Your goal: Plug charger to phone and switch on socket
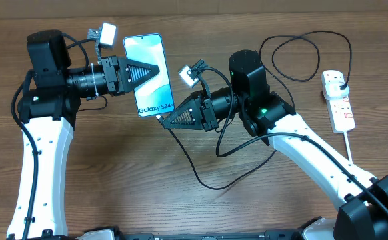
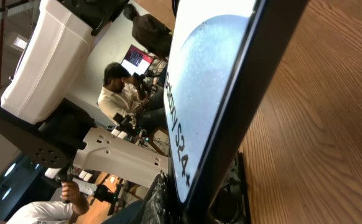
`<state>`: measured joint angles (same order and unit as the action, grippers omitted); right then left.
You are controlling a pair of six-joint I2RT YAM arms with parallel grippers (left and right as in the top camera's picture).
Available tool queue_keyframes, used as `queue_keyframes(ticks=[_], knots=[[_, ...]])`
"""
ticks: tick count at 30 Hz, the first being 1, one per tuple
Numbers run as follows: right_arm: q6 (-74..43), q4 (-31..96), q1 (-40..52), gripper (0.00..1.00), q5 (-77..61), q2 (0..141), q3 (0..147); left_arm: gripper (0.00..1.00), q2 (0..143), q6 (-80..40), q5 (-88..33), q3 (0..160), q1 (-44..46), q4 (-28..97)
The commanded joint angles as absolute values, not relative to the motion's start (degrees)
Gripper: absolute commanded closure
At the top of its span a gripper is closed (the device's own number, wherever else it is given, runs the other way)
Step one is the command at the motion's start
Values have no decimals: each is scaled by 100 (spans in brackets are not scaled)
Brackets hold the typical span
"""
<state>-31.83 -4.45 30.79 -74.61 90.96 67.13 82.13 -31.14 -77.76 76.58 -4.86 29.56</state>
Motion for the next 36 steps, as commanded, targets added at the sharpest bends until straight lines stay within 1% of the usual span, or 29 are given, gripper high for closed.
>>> queue_keyframes(ticks=[1,11,14,16,20,25,29,32,36], knots=[[-3173,-596,2987,96,-7144,9076,6847,96,8128,-2829,-7929,7697,-360,3094],[-3175,-600,2987,96,-7052,9076,6847,96,8125,-3168,-7824,7697,-360,3632],[-3175,-598,2987,96,-7004,9076,6847,96,8125,-3177,-7470,7697,-360,3859],[-3179,-596,2989,96,-6855,9076,6847,96,8125,-3175,-6982,7697,-360,4202],[-3177,-495,2993,96,-6530,9076,6847,96,8125,-3166,-6696,7697,-360,4372],[-3041,705,2991,96,-5433,9076,6847,96,8125,-3122,-6246,7697,-360,4431],[-2152,2281,2991,96,-4383,9076,6847,96,8128,-3111,-5402,7697,-360,4786],[-1516,3583,2991,96,-3194,9076,6847,96,8125,-3068,-4593,7697,-360,5124],[-1433,4950,2991,96,-1162,9076,6847,96,8128,-3035,-3562,7697,-360,5474]])
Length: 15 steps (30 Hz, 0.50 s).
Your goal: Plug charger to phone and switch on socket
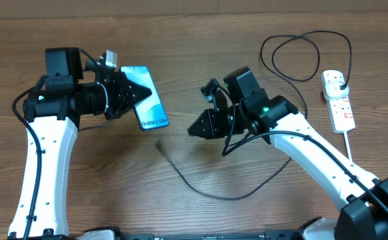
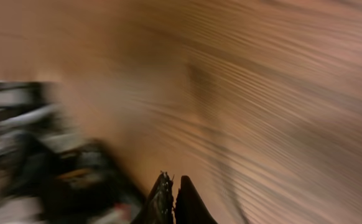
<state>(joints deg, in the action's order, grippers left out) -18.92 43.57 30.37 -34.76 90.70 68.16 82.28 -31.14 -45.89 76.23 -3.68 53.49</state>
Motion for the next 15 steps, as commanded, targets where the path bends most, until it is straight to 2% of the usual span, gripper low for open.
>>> queue_keyframes(ticks=[1,3,7,9,10,13,15], knots=[[-1444,5100,2991,96,-923,9076,6847,96,8128,-3035,-3411,7697,-360,5535],[-1476,5406,2991,96,-510,9076,6829,95,8128,-2969,-3072,7697,-360,5645],[-1494,5365,2993,95,-908,9078,6777,96,8128,-2873,-2438,7697,-360,5736],[-1492,5258,3046,83,-1221,9087,6777,96,8128,-2867,-2062,7697,-362,5771],[-1492,5199,3081,71,-1302,9094,6777,96,8128,-2867,-1925,7697,-362,5789],[-1494,4982,3282,47,-1382,9159,6779,96,8128,-2867,-1479,7697,-373,5857],[-1496,4856,3470,45,-1380,9268,6805,96,8128,-2867,-1271,7697,-386,5892]])
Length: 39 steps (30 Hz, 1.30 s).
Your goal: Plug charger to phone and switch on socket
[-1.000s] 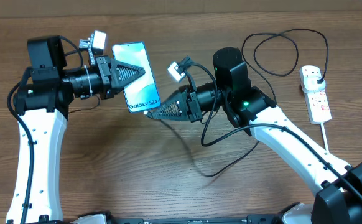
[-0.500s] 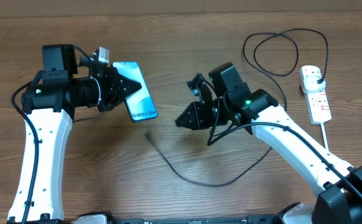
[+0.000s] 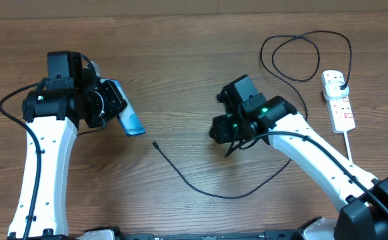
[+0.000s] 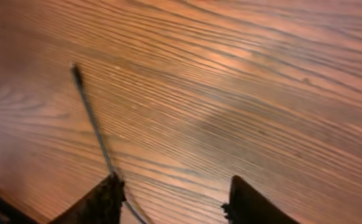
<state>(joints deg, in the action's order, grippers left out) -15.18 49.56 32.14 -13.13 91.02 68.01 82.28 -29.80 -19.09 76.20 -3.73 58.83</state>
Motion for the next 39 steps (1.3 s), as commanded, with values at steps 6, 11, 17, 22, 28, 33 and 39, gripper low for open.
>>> queue_keyframes(ticks=[6,11,17,22,28,33,39], knots=[[-1374,5089,3990,45,-1358,10136,7684,96,8128,-2869,-834,7697,-419,5981],[-1166,5706,4403,45,-939,10973,9052,96,8128,-2869,-834,7697,-725,6023],[-1170,5531,4969,47,-600,11664,9559,96,8128,-2867,-834,7697,-1468,6335],[-1168,5188,5411,50,8,12186,9559,96,8128,-2869,-838,7697,-1660,6425],[-969,4729,5808,59,471,12682,9559,96,8128,-2869,-840,7697,-1658,6420],[-980,4602,5946,80,1072,12787,9559,96,8128,-2867,-840,7697,-1658,6431],[-1044,4993,5822,96,1391,12785,9612,96,8128,-2867,-838,7697,-1658,6431]])
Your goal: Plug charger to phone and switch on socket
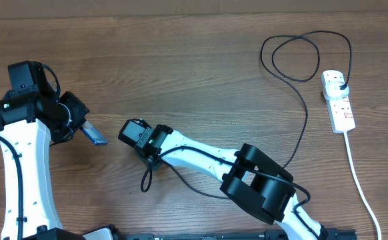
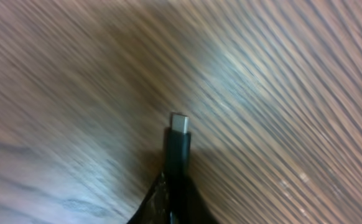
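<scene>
My left gripper (image 1: pixel 81 128) is shut on the phone (image 1: pixel 95 136), which shows edge-on as a thin blue strip over the table's left side. A short way to its right, my right gripper (image 1: pixel 143 148) is shut on the black charger plug (image 2: pixel 178 146). In the right wrist view the plug's metal tip (image 2: pixel 180 121) sticks out beyond the shut jaws, over bare wood and apart from the phone. The black cable (image 1: pixel 301 127) runs in loops to the white socket strip (image 1: pixel 338 101) at the far right, where its adapter (image 1: pixel 338 81) is plugged in.
The right arm (image 1: pixel 201 157) stretches across the wooden table's middle, with its base at the bottom right. The strip's white lead (image 1: pixel 361 187) trails toward the front right corner. A loop of cable (image 1: pixel 145 181) hangs below the right gripper.
The right gripper stood open over the plug lying on the table. It is now shut on the plug and further left. The left arm has drawn back to the left with the phone.
At first the left gripper held the phone screen-up, with the right gripper at its lower edge. Then the two were apart and the plug lay loose on the table. The right gripper later opened over it and now holds it near the phone.
</scene>
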`<state>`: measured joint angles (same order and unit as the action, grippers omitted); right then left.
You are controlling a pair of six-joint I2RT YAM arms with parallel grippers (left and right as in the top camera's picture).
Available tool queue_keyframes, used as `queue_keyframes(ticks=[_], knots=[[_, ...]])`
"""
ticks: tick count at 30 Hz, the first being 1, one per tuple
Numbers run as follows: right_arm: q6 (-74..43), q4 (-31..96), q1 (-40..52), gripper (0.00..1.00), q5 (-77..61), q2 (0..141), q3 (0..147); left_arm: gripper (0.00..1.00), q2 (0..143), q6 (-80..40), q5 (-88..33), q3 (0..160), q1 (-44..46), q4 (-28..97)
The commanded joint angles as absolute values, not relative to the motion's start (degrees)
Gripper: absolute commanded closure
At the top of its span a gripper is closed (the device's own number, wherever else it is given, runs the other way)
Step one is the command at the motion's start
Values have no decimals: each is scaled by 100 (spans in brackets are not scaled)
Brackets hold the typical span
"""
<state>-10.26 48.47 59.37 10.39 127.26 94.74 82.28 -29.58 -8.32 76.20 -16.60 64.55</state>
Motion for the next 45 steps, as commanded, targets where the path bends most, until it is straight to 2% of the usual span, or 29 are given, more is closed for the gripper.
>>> queue_keyframes(ticks=[1,7,12,19,24,26,31,40,43,45], knots=[[-1041,5142,5787,96,1413,12785,9655,96,8128,-2867,-838,7697,-1658,6431],[-1323,6558,5336,96,2169,12785,9793,96,8128,-2869,-840,7697,-1658,6427],[-1890,7546,4604,96,2222,12785,9780,95,8128,-2869,-845,7697,-1647,6429],[-1946,7684,3603,96,1144,12785,9780,95,8128,-2869,-858,7697,-1647,6429],[-1951,7594,3304,96,1146,12785,9780,95,8128,-2869,-858,7697,-1647,6429],[-1951,7588,3229,82,1146,12785,9780,95,8128,-2869,-858,7697,-1647,6429],[-1951,7454,3155,55,1146,12785,9778,94,8128,-2869,-860,7697,-1647,6429],[-1949,7343,3085,54,1083,12785,9686,95,8128,-2869,-860,7697,-1647,6431],[-1951,7199,3033,56,1081,12785,9507,94,8128,-2869,-860,7697,-1647,6436],[-1951,7096,2985,61,1081,12785,9373,94,8128,-2869,-858,7697,-1647,6447]])
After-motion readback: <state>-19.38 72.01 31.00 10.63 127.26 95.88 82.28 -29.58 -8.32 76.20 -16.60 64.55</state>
